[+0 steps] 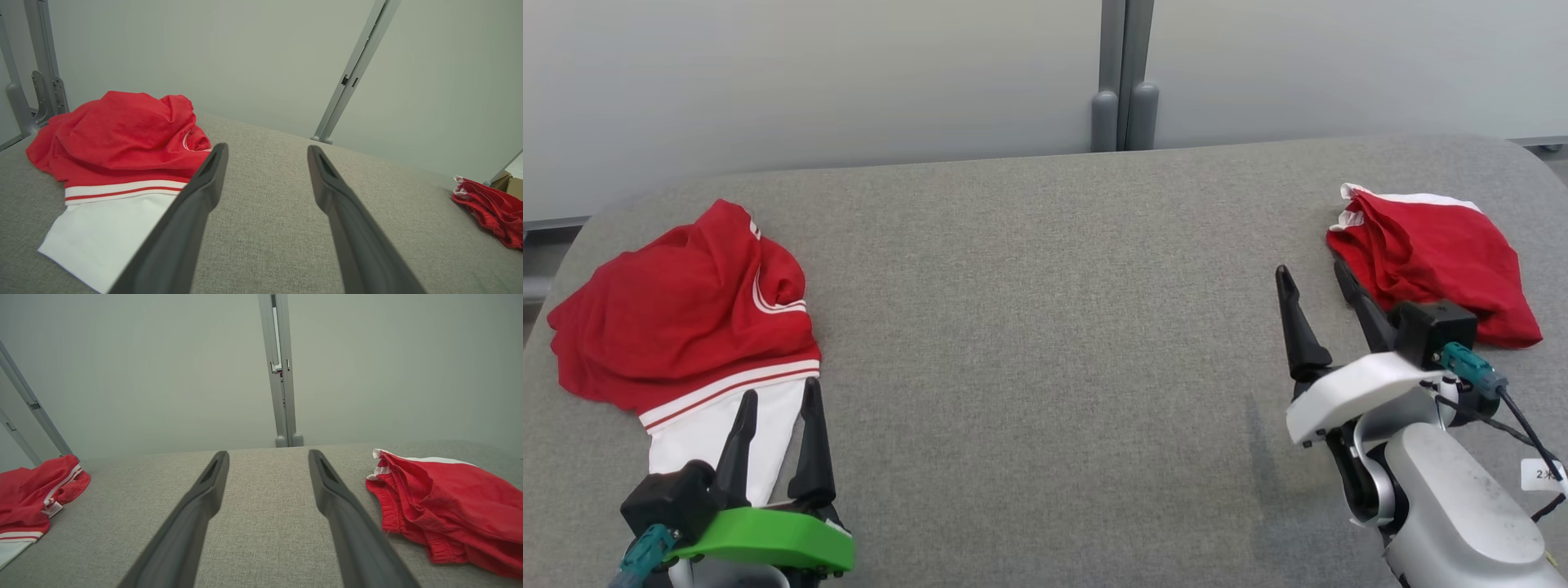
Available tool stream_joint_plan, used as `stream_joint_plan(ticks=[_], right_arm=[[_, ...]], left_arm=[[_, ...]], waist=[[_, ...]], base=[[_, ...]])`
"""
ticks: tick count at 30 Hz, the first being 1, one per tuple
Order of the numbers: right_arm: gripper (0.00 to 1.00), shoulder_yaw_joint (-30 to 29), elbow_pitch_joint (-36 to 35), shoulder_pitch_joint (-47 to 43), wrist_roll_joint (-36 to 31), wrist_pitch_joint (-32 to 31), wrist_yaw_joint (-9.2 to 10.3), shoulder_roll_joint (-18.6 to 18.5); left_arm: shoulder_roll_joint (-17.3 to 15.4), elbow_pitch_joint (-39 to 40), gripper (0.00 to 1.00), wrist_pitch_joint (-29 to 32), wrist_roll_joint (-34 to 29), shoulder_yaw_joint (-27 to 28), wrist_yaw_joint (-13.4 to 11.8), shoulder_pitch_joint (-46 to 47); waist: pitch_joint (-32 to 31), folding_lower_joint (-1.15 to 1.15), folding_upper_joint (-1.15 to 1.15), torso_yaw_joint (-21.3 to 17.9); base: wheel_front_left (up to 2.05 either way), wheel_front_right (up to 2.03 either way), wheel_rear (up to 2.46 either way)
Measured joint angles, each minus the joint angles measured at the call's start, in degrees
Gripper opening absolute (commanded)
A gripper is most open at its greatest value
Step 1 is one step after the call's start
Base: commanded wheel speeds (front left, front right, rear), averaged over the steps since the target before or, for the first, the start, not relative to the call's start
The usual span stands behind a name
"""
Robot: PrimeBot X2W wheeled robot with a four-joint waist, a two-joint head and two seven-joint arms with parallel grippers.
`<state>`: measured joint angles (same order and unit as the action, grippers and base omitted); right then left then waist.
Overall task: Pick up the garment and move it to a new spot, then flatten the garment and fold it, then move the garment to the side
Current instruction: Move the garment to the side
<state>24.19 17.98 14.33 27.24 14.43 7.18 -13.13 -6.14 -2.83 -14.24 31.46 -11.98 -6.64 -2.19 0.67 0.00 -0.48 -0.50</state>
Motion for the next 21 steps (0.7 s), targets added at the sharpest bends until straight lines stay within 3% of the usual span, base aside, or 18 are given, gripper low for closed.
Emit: stream_joint_plan(ticks=[21], right_arm=[[1.00,-3.05,-4.80,-7.95,-6.21,0.00,0.00,3.04]], left_arm=[[1.30,0.93,1.00,-0.01,-3.07,1.14,-0.03,-2.80]], waist=[[-1.43,0.00,0.00,-0.04]], base=[[0.00,0.00,0.00]])
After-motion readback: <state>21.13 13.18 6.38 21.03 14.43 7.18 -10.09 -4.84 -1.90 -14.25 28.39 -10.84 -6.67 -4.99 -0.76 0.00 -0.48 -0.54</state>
